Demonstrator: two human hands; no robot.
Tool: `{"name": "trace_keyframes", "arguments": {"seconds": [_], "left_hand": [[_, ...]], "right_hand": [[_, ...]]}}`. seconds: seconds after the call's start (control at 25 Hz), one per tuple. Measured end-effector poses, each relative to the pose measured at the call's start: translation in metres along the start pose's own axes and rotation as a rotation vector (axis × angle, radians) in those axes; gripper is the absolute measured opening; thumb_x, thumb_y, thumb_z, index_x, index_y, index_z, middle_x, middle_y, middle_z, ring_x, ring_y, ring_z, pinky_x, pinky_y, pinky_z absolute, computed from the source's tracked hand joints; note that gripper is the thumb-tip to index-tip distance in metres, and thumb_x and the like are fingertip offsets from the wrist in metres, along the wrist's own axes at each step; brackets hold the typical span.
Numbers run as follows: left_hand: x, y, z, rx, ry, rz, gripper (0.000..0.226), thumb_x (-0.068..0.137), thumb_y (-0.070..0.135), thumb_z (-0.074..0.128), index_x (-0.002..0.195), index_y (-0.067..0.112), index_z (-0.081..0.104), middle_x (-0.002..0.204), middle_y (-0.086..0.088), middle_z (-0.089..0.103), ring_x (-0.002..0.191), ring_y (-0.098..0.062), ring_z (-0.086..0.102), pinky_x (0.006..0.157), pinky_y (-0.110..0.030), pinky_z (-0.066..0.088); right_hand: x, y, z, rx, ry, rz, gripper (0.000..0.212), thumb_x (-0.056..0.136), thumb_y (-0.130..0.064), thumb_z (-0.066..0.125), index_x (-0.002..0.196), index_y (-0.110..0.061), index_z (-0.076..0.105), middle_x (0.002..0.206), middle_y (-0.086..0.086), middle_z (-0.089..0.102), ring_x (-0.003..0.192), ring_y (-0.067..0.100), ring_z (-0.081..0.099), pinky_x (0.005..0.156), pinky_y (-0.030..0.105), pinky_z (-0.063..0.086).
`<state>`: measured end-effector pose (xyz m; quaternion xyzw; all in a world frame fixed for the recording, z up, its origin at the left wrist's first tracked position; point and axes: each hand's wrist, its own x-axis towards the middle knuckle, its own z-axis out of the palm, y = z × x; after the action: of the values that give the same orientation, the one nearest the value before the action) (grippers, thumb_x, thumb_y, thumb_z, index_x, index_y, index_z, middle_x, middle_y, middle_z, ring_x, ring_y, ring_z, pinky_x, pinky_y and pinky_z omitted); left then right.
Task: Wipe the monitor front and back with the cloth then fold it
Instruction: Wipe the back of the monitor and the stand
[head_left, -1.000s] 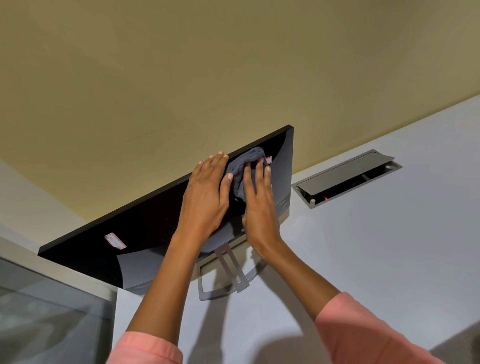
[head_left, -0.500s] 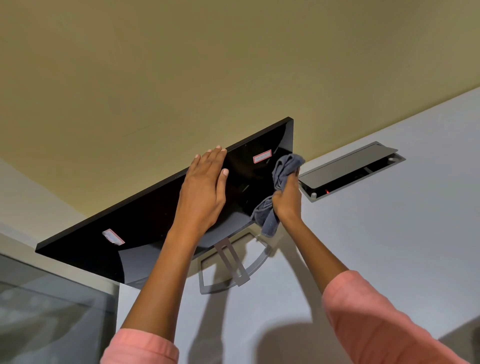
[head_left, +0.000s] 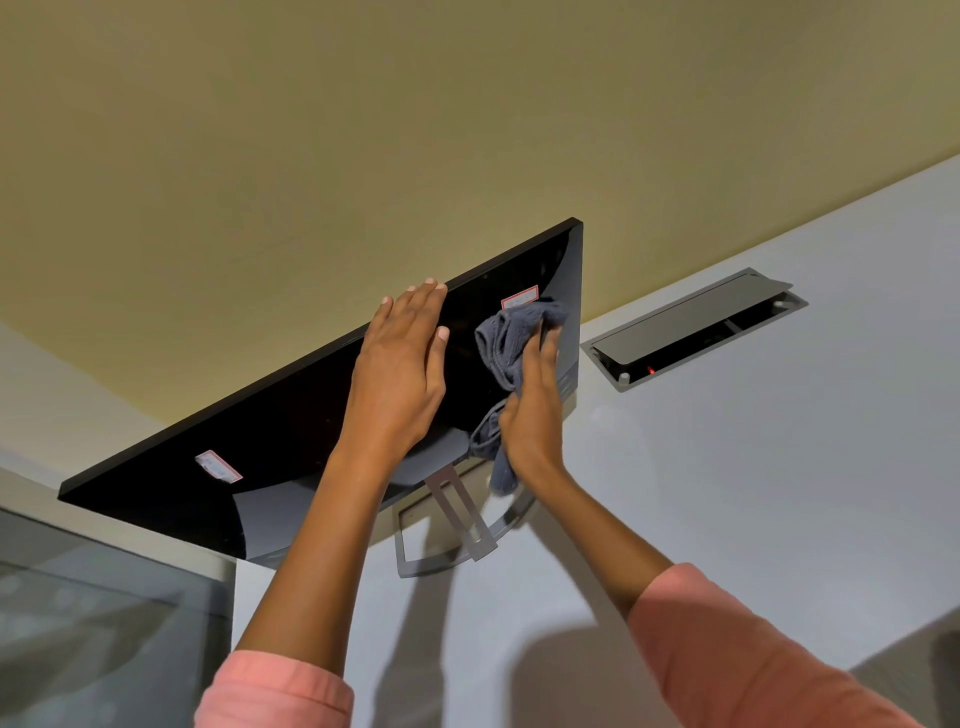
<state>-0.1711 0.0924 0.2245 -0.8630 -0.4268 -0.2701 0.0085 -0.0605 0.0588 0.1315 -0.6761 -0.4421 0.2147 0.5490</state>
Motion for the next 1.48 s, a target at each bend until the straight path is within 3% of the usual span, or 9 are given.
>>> {"name": "trace_keyframes", "arguments": {"seconds": [0.16, 0.36, 0.56, 0.84, 1.0, 1.08, 1.16, 1.32, 1.48], "left_hand": [[0.000, -0.001, 0.001, -0.004, 0.002, 0.002, 0.044, 0.100, 0.018, 0.037, 0.143, 0.012, 0.036, 0.149, -0.005, 0.036, 0.140, -0.014, 0.028, 0.116, -0.021, 0.005], [-0.002, -0.001, 0.003, 0.009, 0.014, 0.004, 0.045, 0.098, 0.014, 0.039, 0.144, 0.012, 0.036, 0.149, -0.005, 0.036, 0.140, -0.015, 0.028, 0.118, -0.026, 0.008], [-0.002, -0.002, 0.005, 0.027, 0.022, 0.012, 0.047, 0.098, 0.012, 0.041, 0.144, 0.012, 0.034, 0.150, -0.005, 0.035, 0.140, -0.014, 0.026, 0.117, -0.023, 0.006], [-0.003, -0.003, 0.005, 0.048, 0.026, 0.019, 0.049, 0.096, 0.008, 0.041, 0.145, 0.013, 0.033, 0.151, -0.005, 0.033, 0.141, -0.014, 0.026, 0.116, -0.023, 0.005], [-0.002, -0.006, 0.003, 0.077, 0.004, 0.041, 0.052, 0.095, 0.005, 0.041, 0.146, 0.013, 0.031, 0.151, -0.005, 0.032, 0.141, -0.015, 0.024, 0.116, -0.022, 0.003], [-0.004, -0.009, 0.000, 0.114, -0.021, 0.082, 0.053, 0.096, 0.004, 0.041, 0.147, 0.011, 0.028, 0.153, -0.006, 0.028, 0.142, -0.016, 0.021, 0.117, -0.024, 0.003], [-0.009, -0.012, -0.002, 0.165, -0.035, 0.109, 0.052, 0.098, 0.007, 0.038, 0.147, 0.008, 0.024, 0.154, -0.009, 0.024, 0.144, -0.018, 0.017, 0.118, -0.028, 0.004], [-0.030, -0.026, -0.011, 0.261, -0.021, 0.058, 0.051, 0.099, 0.015, 0.032, 0.148, 0.005, 0.020, 0.155, -0.012, 0.020, 0.144, -0.021, 0.013, 0.119, -0.034, 0.005], [-0.046, -0.036, -0.020, 0.270, 0.003, -0.005, 0.051, 0.099, 0.011, 0.038, 0.147, 0.005, 0.022, 0.154, -0.013, 0.024, 0.144, -0.023, 0.018, 0.119, -0.036, 0.007]], "right_hand": [[0.029, 0.017, -0.016, 0.005, 0.041, 0.120, 0.076, 0.090, 0.009, 0.043, 0.151, -0.022, 0.009, 0.159, -0.003, 0.004, 0.136, 0.023, 0.035, 0.096, 0.021, 0.040], [0.030, 0.052, -0.020, 0.014, -0.109, 0.397, 0.069, 0.095, -0.002, 0.044, 0.150, -0.021, 0.007, 0.149, 0.014, 0.036, 0.128, 0.037, 0.044, 0.103, 0.041, 0.038], [-0.016, 0.053, 0.001, 0.007, -0.247, 0.373, 0.070, 0.095, -0.005, 0.046, 0.151, -0.018, 0.005, 0.146, 0.014, 0.039, 0.125, 0.034, 0.048, 0.100, 0.038, 0.041], [-0.050, 0.013, 0.016, -0.025, -0.215, 0.045, 0.076, 0.092, 0.008, 0.042, 0.149, -0.022, 0.002, 0.158, -0.004, -0.010, 0.133, 0.007, 0.028, 0.085, -0.012, 0.019], [-0.018, 0.008, -0.002, -0.052, -0.080, -0.046, 0.085, 0.087, 0.017, 0.040, 0.145, -0.029, -0.002, 0.158, -0.004, -0.010, 0.143, 0.011, 0.011, 0.096, -0.005, 0.010], [-0.008, 0.011, -0.013, -0.010, -0.060, -0.021, 0.078, 0.089, 0.016, 0.039, 0.150, -0.021, 0.005, 0.158, -0.004, -0.006, 0.138, 0.004, 0.022, 0.090, -0.010, 0.025], [-0.006, 0.020, -0.020, 0.068, -0.085, 0.030, 0.074, 0.091, 0.016, 0.037, 0.151, -0.015, 0.006, 0.157, -0.005, 0.001, 0.123, 0.001, 0.036, 0.080, 0.009, 0.039], [-0.025, 0.065, -0.002, -0.134, -0.202, -0.051, 0.071, 0.098, 0.002, 0.035, 0.151, -0.027, -0.003, 0.158, -0.004, 0.012, 0.106, 0.025, 0.055, 0.074, 0.020, 0.052], [-0.046, 0.094, 0.006, -0.630, -0.421, -0.342, 0.065, 0.094, -0.048, 0.042, 0.147, -0.044, 0.005, 0.159, -0.001, 0.004, 0.143, 0.026, 0.021, 0.113, 0.045, 0.027]]}}
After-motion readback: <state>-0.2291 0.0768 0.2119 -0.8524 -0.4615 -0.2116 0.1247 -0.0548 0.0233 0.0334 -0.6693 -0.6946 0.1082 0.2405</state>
